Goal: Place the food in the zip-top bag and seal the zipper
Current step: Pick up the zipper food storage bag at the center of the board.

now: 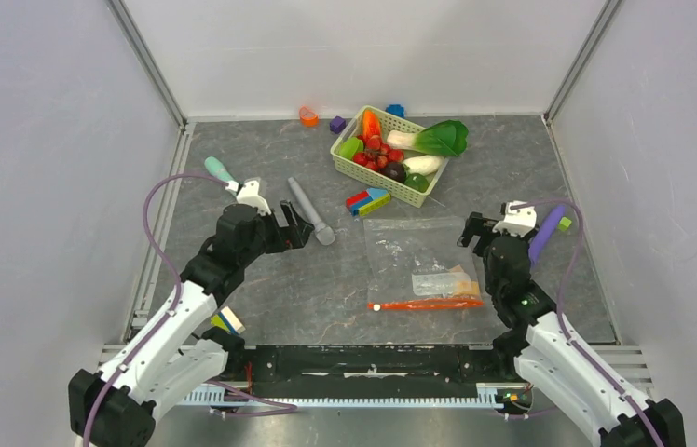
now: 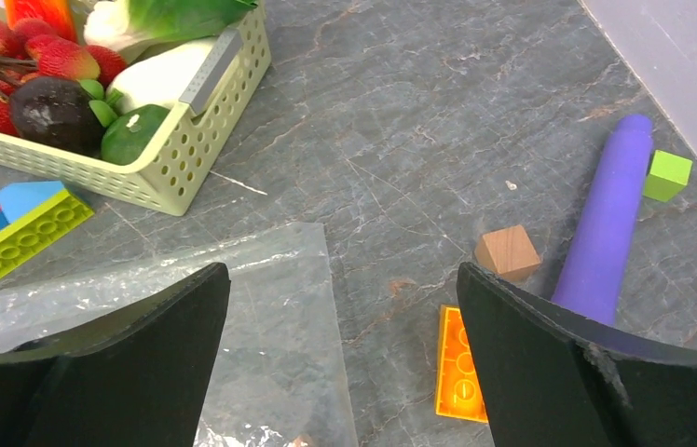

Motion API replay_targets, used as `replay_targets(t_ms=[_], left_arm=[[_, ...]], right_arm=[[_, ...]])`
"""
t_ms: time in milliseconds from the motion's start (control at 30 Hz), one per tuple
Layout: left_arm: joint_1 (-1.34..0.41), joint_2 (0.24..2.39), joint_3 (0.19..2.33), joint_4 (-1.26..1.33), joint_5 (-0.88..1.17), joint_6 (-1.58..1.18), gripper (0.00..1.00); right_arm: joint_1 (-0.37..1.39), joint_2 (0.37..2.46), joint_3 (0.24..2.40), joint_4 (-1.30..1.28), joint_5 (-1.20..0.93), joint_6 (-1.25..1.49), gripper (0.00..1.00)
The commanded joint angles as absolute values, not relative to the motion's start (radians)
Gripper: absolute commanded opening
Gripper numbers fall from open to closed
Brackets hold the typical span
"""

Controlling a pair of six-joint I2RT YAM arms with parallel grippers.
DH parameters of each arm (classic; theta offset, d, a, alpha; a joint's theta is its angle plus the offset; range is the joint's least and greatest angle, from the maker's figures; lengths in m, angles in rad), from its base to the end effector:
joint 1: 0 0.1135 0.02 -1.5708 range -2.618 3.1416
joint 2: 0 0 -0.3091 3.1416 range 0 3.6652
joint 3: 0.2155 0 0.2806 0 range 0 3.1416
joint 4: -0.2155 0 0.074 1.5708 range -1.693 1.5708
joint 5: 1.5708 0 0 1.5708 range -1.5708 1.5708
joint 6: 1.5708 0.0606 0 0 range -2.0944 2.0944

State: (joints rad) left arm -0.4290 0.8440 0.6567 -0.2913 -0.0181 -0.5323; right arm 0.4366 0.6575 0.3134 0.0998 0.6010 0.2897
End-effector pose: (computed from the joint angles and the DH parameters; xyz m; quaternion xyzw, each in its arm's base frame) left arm 0.1956 -0.0883 0.2904 -0.0488 0.8531 -0.2333 0.4641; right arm 0.1721 0.0425 0.2364 0.1265 0.7640 -0.0091 0.6326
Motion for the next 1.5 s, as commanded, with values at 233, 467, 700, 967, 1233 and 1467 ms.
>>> replay_targets(t_ms=[233, 467, 700, 967, 1233, 1467], left_arm=[[-0.503, 0.895, 0.638, -0.061, 0.291, -0.494, 1.0], [-0.883, 1.034, 0.756, -0.127, 0.186, -0.235, 1.0], [-1.179, 1.202, 0.835, -0.129, 0.026, -0.047, 1.0], [-1.296, 1.446, 0.933, -0.036, -0.063, -0.029, 1.0], [-1.328, 1.516, 0.895, 0.136, -0.159, 0.091, 1.0], [-1.333, 1.566, 0.864, 0.208, -0.121, 0.101, 1.0]], right_arm=[[0.44, 0.445, 0.315, -0.154, 0.523, 0.517, 0.98], [0.439, 0.299, 0.316, -0.287, 0.465, 0.578, 0.98], [0.44, 0.313, 0.34, -0.336, 0.445, 0.567, 0.98], [0.44, 0.422, 0.391, -0.313, 0.387, 0.602, 0.98], [0.439, 0.514, 0.44, -0.373, 0.264, 0.473, 0.98], [0.44, 0.407, 0.385, -0.338, 0.353, 0.514, 0.98]])
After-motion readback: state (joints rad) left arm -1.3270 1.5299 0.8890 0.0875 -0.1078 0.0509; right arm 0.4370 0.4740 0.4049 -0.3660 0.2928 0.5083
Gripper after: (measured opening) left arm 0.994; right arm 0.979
